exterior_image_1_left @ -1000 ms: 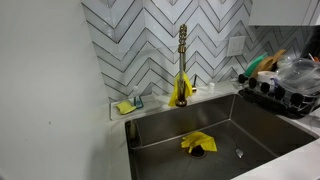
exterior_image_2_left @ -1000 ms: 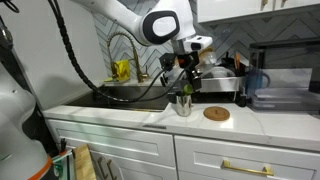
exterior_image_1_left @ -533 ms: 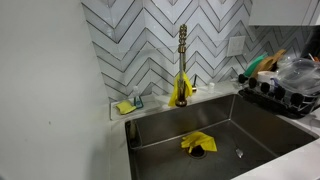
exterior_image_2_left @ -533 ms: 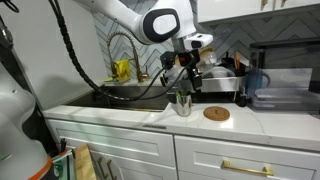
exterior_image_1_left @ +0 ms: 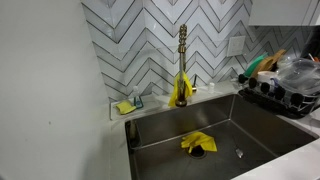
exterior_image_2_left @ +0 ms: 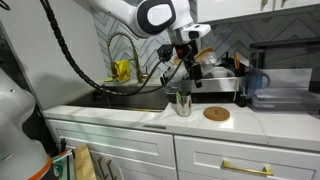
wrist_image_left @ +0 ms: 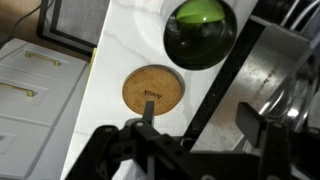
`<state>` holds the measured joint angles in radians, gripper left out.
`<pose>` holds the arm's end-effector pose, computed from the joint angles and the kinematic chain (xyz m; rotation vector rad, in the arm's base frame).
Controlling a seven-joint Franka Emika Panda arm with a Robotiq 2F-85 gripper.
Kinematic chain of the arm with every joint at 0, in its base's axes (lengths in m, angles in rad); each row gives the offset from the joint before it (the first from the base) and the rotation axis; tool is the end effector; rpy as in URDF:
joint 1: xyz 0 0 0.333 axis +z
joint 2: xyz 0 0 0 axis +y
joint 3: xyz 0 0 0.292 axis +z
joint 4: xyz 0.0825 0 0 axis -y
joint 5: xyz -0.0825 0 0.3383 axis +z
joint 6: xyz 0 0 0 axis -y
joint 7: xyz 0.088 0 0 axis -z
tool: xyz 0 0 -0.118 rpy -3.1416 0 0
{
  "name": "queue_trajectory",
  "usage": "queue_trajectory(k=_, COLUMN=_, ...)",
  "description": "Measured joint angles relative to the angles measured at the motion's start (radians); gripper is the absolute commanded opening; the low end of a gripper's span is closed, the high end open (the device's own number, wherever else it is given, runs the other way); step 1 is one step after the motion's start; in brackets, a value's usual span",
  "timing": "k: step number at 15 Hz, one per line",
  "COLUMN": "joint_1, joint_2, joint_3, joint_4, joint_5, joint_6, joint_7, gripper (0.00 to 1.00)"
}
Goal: Remove the green measuring spoon from the silver cup and put it on the counter then place the cup upright.
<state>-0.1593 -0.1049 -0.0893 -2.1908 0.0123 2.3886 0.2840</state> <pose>0.4900 -0.1251 0.4506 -2.9697 0.8239 -0.4687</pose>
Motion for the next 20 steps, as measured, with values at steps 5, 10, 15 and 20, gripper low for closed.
queue_trajectory(k=5, joint_1=0.037, joint_2=-0.083, joint_3=-0.002, joint_4=-0.047, joint_5=0.127, joint_6=-0.040, joint_7=-0.267, gripper=0.97)
queue_trajectory(k=10, joint_1=0.066, joint_2=-0.134, joint_3=-0.011, joint_4=-0.087, joint_5=0.151, joint_6=-0.081, joint_7=-0.435, gripper=0.97)
queue_trajectory(k=15, joint_1=0.072, joint_2=-0.135, joint_3=-0.014, joint_4=-0.089, joint_5=0.152, joint_6=-0.081, joint_7=-0.484, gripper=1.00)
queue_trajectory(k=20, joint_1=0.104, joint_2=-0.136, joint_3=-0.043, joint_4=-0.094, joint_5=0.158, joint_6=-0.106, joint_7=-0.741, gripper=1.00)
